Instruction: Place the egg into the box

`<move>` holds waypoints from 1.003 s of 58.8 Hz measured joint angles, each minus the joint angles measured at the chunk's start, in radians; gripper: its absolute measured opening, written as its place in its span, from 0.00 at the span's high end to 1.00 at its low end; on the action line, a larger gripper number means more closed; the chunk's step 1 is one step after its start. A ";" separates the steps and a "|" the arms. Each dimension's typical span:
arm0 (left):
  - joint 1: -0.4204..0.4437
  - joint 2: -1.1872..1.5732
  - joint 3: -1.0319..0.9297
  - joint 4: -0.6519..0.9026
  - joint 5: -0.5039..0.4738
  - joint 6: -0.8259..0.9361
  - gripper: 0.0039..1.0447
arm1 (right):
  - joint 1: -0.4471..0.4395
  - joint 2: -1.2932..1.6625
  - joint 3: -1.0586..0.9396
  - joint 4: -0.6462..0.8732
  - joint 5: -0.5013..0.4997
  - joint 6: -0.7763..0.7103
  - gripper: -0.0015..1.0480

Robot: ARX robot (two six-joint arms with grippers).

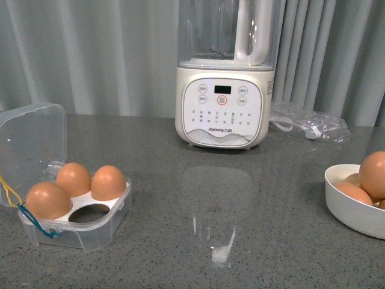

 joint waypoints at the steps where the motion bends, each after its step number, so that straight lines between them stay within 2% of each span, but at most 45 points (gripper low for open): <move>1: 0.000 0.000 0.000 0.000 0.000 0.000 0.06 | 0.000 0.000 0.000 0.000 0.000 0.000 0.07; 9: 0.000 0.000 0.000 0.000 0.000 0.000 0.06 | 0.001 0.000 0.000 -0.001 0.006 0.000 0.07; 15: 0.000 0.000 0.000 0.000 -0.002 0.000 0.06 | 0.066 0.081 0.036 -0.007 0.269 -0.021 0.07; 19: 0.000 0.000 0.000 0.000 0.002 0.000 0.06 | 0.060 0.150 0.071 0.045 0.307 -0.026 0.07; 31: 0.000 0.000 0.000 0.000 0.000 0.000 0.06 | -0.061 0.583 0.277 0.397 0.138 -0.047 0.07; 34: 0.000 0.000 0.000 0.000 0.000 0.000 0.06 | -0.075 0.700 0.332 0.442 0.111 -0.047 0.07; 48: 0.000 0.000 0.000 0.000 0.000 0.000 0.06 | -0.081 1.123 0.581 0.404 0.032 0.011 0.07; 59: 0.000 0.000 0.000 0.000 0.000 0.000 0.06 | -0.056 1.292 0.708 0.332 -0.058 0.084 0.07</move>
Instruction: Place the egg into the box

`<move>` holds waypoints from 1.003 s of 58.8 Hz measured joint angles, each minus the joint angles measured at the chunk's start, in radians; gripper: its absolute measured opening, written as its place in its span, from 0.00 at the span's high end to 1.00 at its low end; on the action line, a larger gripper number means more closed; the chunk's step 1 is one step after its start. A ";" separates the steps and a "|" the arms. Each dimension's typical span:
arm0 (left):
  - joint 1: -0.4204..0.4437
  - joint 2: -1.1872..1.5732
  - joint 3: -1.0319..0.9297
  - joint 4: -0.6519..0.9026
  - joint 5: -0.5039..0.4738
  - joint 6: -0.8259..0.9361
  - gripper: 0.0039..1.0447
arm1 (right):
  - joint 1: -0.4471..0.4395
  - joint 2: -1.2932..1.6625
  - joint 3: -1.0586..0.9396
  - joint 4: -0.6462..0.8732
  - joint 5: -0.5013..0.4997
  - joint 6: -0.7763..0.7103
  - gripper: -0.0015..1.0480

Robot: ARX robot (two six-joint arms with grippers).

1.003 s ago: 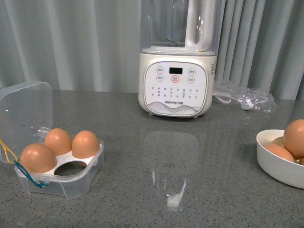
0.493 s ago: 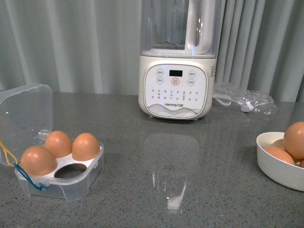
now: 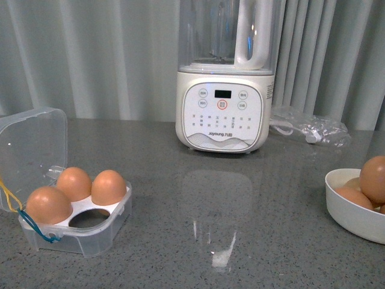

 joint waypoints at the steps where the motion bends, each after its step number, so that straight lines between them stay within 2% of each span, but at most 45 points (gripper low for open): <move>1: 0.000 0.000 0.000 0.000 0.000 0.000 0.06 | 0.002 0.006 0.006 -0.005 -0.002 0.004 0.07; 13: 0.000 0.000 0.000 0.000 0.000 0.000 0.06 | 0.055 0.064 0.063 -0.072 -0.065 0.001 0.07; 24: 0.000 0.000 0.000 0.000 0.000 0.000 0.06 | 0.063 0.101 0.092 -0.127 -0.063 -0.044 0.07; 59: 0.000 0.000 0.000 0.000 0.000 0.000 0.06 | 0.064 0.185 0.082 -0.100 -0.069 -0.076 0.07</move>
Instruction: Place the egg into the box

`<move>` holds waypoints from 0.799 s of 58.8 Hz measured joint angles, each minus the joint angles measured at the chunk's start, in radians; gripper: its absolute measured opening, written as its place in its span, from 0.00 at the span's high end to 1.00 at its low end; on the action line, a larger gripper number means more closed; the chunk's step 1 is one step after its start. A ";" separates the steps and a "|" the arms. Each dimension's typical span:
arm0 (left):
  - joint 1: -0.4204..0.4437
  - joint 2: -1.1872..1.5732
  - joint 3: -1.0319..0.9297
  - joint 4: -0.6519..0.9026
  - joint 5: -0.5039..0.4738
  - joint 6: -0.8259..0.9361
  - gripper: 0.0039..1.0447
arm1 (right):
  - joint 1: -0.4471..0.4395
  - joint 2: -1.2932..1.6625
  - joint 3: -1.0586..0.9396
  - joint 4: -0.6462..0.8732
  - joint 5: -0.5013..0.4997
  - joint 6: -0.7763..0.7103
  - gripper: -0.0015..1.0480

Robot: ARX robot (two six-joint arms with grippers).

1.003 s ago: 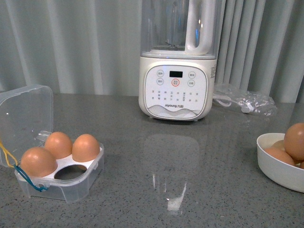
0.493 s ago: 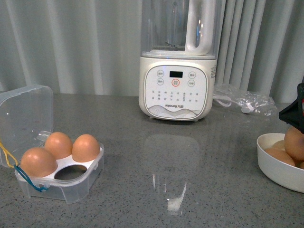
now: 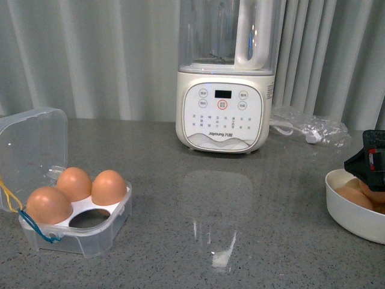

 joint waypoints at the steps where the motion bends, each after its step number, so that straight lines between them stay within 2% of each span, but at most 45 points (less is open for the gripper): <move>1: 0.000 0.000 0.000 0.000 0.000 0.000 0.06 | 0.000 0.001 -0.001 0.001 0.000 0.000 0.07; 18: 0.000 0.000 0.000 0.000 0.000 0.000 0.06 | 0.000 0.012 -0.020 0.020 -0.002 -0.003 0.07; 33: 0.000 0.000 0.000 0.000 0.000 0.000 0.06 | 0.007 0.011 -0.024 0.029 -0.006 -0.018 0.52; 37: 0.000 0.000 0.000 0.000 0.000 0.000 0.06 | 0.009 0.009 -0.025 0.029 -0.006 -0.023 0.58; 47: 0.000 0.000 0.000 0.000 0.000 0.000 0.06 | 0.009 -0.004 -0.026 0.023 -0.006 -0.026 0.58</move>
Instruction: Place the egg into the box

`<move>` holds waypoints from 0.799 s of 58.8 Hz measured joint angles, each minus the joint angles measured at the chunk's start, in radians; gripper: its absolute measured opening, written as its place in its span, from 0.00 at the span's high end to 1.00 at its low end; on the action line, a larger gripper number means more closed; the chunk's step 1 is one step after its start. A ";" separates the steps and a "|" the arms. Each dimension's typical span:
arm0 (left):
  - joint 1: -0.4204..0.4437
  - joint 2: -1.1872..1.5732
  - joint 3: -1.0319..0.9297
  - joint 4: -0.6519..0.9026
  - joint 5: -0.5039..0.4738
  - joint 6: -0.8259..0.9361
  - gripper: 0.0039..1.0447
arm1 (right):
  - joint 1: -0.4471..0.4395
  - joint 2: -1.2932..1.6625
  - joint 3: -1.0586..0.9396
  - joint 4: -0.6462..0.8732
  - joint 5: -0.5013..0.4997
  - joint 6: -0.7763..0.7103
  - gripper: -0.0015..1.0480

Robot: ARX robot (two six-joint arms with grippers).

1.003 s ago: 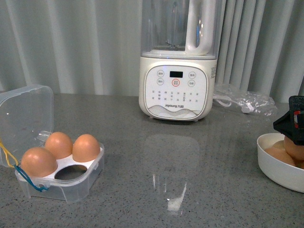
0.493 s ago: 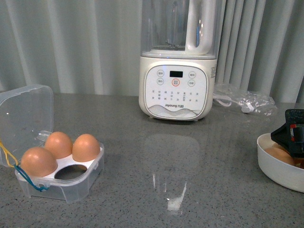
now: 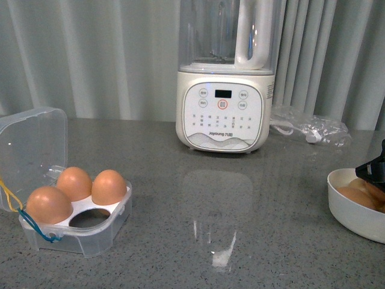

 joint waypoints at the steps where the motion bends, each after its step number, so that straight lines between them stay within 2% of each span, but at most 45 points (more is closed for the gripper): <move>1: 0.000 0.000 0.000 0.000 0.000 0.000 0.06 | 0.000 -0.003 0.000 -0.002 0.000 0.000 0.59; 24: 0.000 0.000 0.000 0.000 0.000 0.000 0.06 | 0.032 -0.131 0.035 -0.032 -0.026 -0.004 0.59; 30: 0.000 0.000 0.000 0.000 0.000 0.000 0.06 | 0.086 -0.127 0.120 -0.027 -0.061 -0.004 0.59; 47: 0.000 0.000 0.000 0.000 0.000 0.000 0.06 | 0.326 0.108 0.339 -0.061 -0.192 -0.008 0.59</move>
